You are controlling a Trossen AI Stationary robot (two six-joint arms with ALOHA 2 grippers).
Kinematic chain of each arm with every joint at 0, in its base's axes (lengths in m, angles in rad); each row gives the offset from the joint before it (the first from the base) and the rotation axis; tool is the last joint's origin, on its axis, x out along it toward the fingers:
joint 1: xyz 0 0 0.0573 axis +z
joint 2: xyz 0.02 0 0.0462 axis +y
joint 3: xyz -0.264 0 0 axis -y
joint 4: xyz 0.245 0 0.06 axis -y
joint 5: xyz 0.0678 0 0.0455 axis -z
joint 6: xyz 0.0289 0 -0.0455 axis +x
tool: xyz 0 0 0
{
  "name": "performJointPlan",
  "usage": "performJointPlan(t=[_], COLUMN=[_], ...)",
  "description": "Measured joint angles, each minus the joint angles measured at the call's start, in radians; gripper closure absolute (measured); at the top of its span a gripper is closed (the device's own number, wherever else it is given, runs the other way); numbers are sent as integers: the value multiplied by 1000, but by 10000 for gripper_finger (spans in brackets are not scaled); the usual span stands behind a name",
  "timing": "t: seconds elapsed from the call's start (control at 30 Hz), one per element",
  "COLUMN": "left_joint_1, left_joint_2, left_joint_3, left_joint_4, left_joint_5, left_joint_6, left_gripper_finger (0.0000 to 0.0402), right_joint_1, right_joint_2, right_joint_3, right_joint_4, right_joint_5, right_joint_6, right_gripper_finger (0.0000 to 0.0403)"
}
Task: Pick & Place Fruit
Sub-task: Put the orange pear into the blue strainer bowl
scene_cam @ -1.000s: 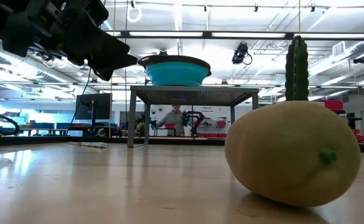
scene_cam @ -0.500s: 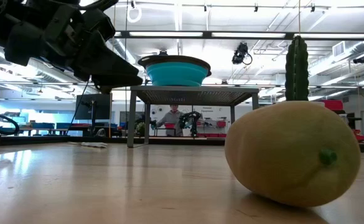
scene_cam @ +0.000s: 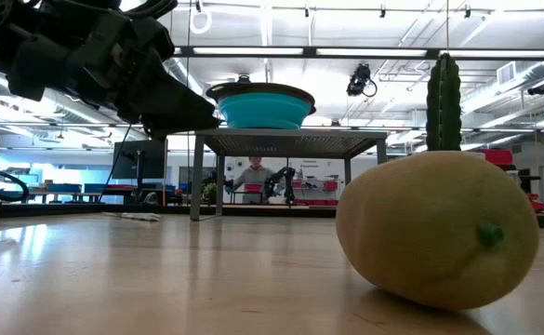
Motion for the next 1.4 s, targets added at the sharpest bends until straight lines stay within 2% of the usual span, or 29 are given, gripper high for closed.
performJointPlan(t=[0.17, 0.47, 1.13, 1.27, 1.4], left_joint_1=[0, 0, 0, 0, 0], left_joint_2=[0, 0, 0, 0, 0], left_joint_3=[0, 0, 0, 0, 0], left_joint_4=[0, 0, 0, 0, 0], left_joint_5=[-57, -101, -101, -101, -101], left_joint_6=[-2, -11, -21, -21, -20], left_gripper_finger=[230, 230, 230, 230, 230], right_joint_1=[3, 2, -3, -27, -69], right_joint_2=[4, 4, 4, 4, -5], right_joint_3=[0, 0, 0, 0, 0], right_joint_4=[-3, -52, -51, -52, -59], right_joint_5=[0, -1, -1, -2, 1], right_joint_6=[-63, -122, -120, -122, -165], right_gripper_finger=[115, 190, 358, 379, 383])
